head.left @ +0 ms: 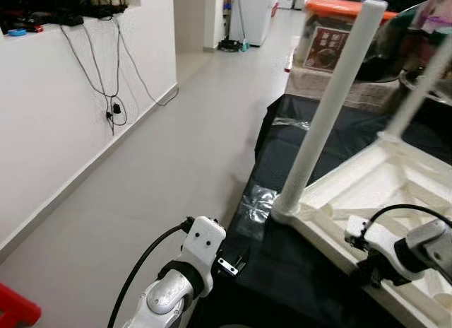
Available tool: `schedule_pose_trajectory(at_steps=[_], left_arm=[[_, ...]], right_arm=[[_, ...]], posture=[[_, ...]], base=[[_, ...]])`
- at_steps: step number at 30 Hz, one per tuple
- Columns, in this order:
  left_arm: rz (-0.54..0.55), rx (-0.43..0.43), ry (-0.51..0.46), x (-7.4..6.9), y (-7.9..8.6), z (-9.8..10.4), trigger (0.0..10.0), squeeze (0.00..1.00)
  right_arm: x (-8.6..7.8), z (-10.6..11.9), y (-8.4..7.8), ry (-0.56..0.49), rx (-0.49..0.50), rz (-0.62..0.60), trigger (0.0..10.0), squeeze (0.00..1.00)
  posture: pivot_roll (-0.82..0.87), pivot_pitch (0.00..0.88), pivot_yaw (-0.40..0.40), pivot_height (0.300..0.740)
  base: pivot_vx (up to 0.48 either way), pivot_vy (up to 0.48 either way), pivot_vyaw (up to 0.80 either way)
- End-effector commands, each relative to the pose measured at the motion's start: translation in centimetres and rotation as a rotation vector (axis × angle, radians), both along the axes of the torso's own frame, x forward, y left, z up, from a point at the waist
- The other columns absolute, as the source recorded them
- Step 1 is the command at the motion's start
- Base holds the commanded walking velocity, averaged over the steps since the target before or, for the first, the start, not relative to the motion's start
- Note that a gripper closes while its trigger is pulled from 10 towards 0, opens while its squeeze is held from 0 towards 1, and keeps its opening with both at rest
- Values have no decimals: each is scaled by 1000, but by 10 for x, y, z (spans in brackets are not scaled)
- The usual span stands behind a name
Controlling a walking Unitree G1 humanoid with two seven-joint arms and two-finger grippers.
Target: Building children table
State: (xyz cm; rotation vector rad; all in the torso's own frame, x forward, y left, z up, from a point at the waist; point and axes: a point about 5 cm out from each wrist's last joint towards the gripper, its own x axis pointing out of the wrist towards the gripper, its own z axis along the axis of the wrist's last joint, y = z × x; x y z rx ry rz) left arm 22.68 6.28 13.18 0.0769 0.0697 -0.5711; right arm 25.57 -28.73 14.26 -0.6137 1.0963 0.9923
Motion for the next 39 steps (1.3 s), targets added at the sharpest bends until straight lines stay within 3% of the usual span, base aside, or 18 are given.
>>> schedule_pose_trajectory(at_steps=[1, 5, 14, 16, 18, 25, 32, 34, 39], left_arm=[[7, 12, 11, 2, 1, -4, 10000, 0], [7, 13, 11, 3, 0, -4, 10000, 0], [7, 13, 10, 3, 1, -4, 10000, 0], [4, 17, 7, 4, 0, -4, 10000, 0], [3, 19, 6, 5, 0, -4, 10000, 0], [4, 23, 3, 5, 1, -4, 10000, 0], [1, 24, 2, 6, 1, -4, 10000, 0], [-2, 27, 1, 6, 1, -4, 10000, 0], [2, 29, -1, 7, 1, -4, 10000, 0]], right_arm=[[-5, 3, 23, 39, 62, 259, 0, 0], [-8, 3, 22, 55, 33, 340, 0, 0], [-9, 3, 22, 60, 28, 360, 0, 0], [-26, -7, 9, 130, -90, 496, 0, 0], [-34, -11, 4, 164, -128, 539, 0, 0], [-49, -16, -13, 227, -166, 546, 0, 0], [-46, -17, -14, 176, -149, 543, 0, 0], [-31, -11, 0, 40, -115, 593, 0, 0], [-16, -5, 14, -78, -105, 672, 0, 0]], posture=[[76, 0, -101, 740], [77, 0, -101, 740], [77, 0, -101, 740], [80, 0, -98, 740], [80, 0, -98, 740], [83, 0, -96, 740], [81, 0, -88, 740], [81, 0, -88, 740], [90, 0, -94, 740]], base=[[0, 0, 0], [0, 0, 0], [0, 0, 0], [0, 0, 0], [0, 0, 0], [0, 0, 0], [0, 0, 0], [0, 0, 0], [0, 0, 0]])
